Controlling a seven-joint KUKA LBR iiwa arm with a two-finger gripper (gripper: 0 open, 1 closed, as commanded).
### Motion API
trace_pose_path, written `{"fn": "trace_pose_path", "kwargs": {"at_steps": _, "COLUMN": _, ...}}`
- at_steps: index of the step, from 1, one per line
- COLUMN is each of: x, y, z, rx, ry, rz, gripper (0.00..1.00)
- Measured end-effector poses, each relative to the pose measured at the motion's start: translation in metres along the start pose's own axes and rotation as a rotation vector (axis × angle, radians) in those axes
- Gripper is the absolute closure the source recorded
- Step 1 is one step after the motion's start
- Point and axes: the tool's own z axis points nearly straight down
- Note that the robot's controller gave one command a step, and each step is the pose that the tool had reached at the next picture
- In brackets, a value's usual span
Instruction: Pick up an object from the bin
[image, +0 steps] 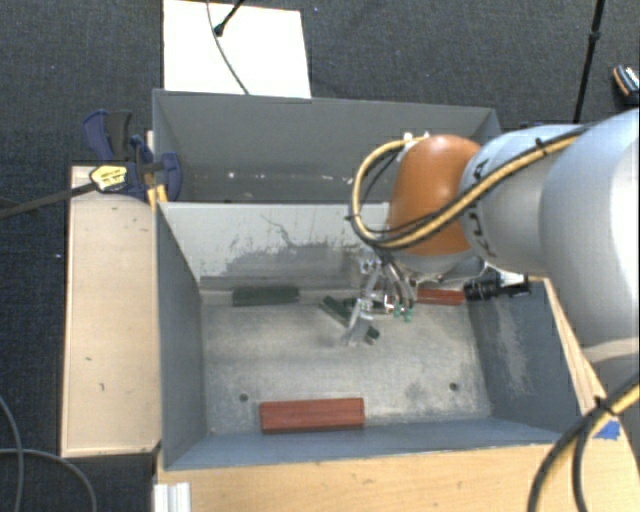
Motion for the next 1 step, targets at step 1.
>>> {"fn": "trace_pose_path", "kwargs": {"at_steps": 1, "x": 0.0069, "y": 0.0005, "z": -0.0006, "rx": 0.004, "ry": 0.006, "rz": 0.107, "gripper": 0.0}}
